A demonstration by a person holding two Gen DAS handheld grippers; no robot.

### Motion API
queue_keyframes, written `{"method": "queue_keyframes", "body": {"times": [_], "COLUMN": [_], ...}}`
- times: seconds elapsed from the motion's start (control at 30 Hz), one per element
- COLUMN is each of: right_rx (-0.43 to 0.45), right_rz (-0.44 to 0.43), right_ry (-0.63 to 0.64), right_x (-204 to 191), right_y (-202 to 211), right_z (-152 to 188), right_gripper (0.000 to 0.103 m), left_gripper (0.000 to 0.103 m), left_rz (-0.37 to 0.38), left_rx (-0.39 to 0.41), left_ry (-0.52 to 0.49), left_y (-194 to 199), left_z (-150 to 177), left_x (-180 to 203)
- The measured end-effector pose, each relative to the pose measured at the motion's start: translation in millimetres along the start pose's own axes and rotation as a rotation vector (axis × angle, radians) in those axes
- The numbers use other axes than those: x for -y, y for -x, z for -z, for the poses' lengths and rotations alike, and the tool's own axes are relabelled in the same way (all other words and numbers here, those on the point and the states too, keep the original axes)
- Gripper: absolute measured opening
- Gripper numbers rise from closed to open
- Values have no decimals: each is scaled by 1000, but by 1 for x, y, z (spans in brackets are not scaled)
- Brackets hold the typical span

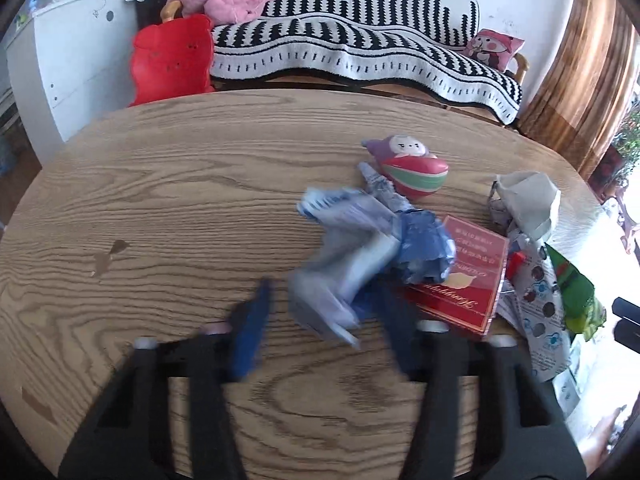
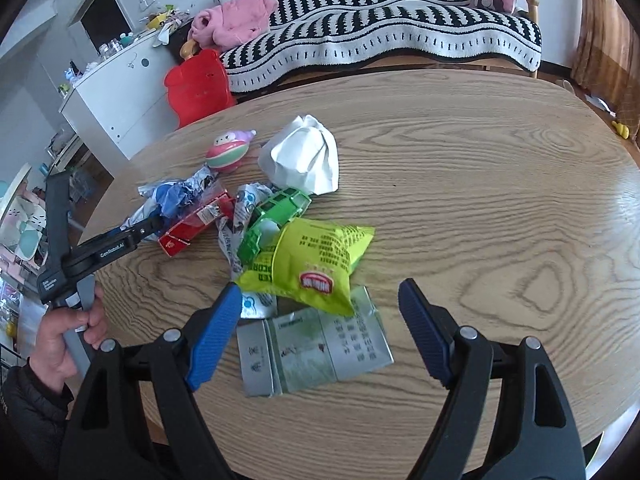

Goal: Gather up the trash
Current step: 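Grasp the crumpled blue-white wrapper with the left tool while the right tool grasps the yellow-green chip bag, then carry wrapper and chip bag to the bin and open both tools over it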

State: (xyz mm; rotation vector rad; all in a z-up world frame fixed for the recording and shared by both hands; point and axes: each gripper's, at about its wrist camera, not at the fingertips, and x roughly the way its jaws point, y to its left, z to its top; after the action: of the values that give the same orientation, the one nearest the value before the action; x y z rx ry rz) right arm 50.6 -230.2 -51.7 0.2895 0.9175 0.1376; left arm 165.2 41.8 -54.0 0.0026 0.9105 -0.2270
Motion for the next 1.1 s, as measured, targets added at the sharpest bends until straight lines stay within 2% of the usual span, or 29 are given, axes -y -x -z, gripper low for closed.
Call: {"method": "queue_keyframes", "body": {"times": [0.23,0.43,0.5,0.53,0.57,0.6,0.7,0.93,1.1], "right_rx": [-47,-83,-86,-80,-75,-70,-23,41,58], "right_rz": [-47,-28,-29,-26,-22,-22,12,10,66], "right_ry": [-68,-45,-33,-24,-19,-12,3,-23,-48], "right_x": [3,-6,-8,-10,-11,-13,-13,12,52], "right_y": [-29,-53,-53,-50,-47,-44,-26,22,62], "right_z": [-16,-18,-18,-17,-17,-17,-15,-9,12], "right_gripper": [78,78,72,68,58,57,55,55,55], "left_gripper": [30,30,30,30,30,30,30,30,30], "left_rz": [-44,-7,10,16,26,31,50,110,178], "left_rx": [41,47,49,48,45,43,37,50,50], "left_ry": [33,44,21,11,-7,-16,-44,-102,-187], "left_y": [36,61,67,69,71,71,74,87,95], "left_z": [-1,7,11,12,14,15,19,25,38], "left_x": [1,13,23,28,35,38,52,92,148]}}
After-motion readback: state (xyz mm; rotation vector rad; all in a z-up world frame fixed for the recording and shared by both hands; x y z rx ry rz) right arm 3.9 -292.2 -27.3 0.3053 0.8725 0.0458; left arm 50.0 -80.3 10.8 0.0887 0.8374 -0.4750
